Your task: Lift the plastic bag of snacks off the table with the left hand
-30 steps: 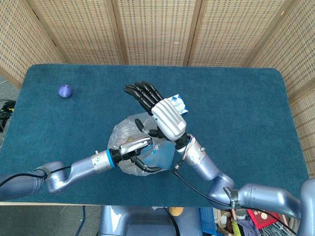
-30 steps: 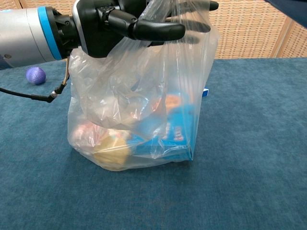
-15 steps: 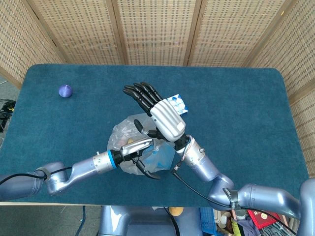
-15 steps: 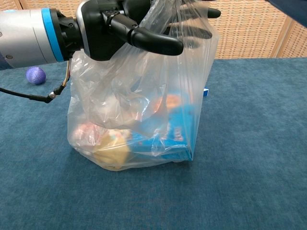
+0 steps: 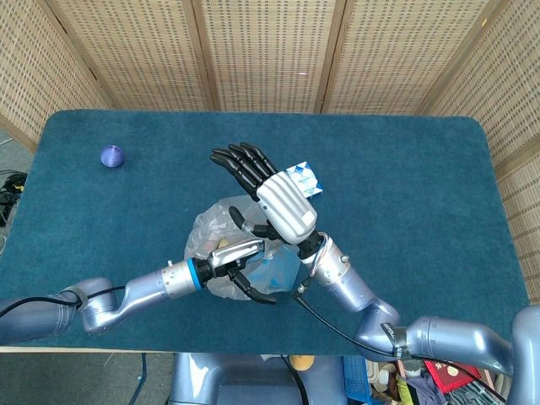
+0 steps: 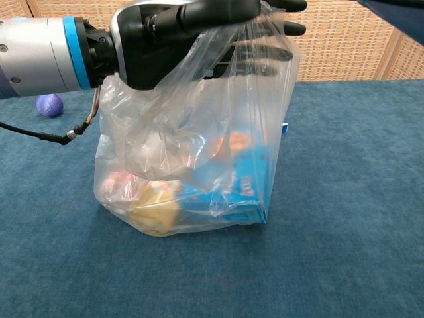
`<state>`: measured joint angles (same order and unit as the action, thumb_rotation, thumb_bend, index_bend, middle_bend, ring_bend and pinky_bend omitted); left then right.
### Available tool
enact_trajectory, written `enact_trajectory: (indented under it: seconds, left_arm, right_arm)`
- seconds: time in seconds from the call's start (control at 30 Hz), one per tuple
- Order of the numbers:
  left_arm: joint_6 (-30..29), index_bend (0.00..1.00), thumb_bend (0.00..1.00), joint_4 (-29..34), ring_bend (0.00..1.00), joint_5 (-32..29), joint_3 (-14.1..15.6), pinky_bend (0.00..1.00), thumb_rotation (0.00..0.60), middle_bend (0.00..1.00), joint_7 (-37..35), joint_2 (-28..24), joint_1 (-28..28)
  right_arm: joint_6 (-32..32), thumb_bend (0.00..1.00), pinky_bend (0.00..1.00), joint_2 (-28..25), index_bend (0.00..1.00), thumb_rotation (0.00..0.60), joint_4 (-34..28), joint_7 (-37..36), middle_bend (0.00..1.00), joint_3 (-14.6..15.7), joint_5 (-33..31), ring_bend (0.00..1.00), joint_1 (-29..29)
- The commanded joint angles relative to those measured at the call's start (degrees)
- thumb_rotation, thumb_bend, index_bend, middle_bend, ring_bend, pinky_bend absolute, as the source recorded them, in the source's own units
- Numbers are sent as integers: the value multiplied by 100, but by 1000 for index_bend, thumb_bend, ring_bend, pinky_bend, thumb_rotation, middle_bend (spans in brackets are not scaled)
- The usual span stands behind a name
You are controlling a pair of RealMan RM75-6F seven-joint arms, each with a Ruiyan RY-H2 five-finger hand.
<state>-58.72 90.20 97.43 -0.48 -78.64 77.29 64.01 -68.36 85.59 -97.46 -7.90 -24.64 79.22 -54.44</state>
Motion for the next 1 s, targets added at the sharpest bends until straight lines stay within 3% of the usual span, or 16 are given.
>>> enact_trajectory:
  seconds: [0.03,0.23,0.6,1.0]
  left_arm:
    - [-96,0,0,-17,0,42,-21,0,375,0,-159,3,-8]
    - [-229,0,0,-70,0,82,-70,0,339,0,-210,15,-27]
    - [-478,0,0,-155,0,93,-187,0,336,0,-378,144,-55]
    - [-615,0,0,-322,0,20,-226,0,334,0,-43,365,-172]
  right_arm:
    - [1,584,0,-6,53,600,-7,9,105,-6,-2,0,-3]
    - [17,584,0,-13,54,600,-50,41,105,-27,-13,0,-25]
    - [62,579,0,-31,53,600,-126,148,105,-91,-97,0,-77]
    - [54,579,0,-51,53,600,-155,182,105,-99,-127,0,-79]
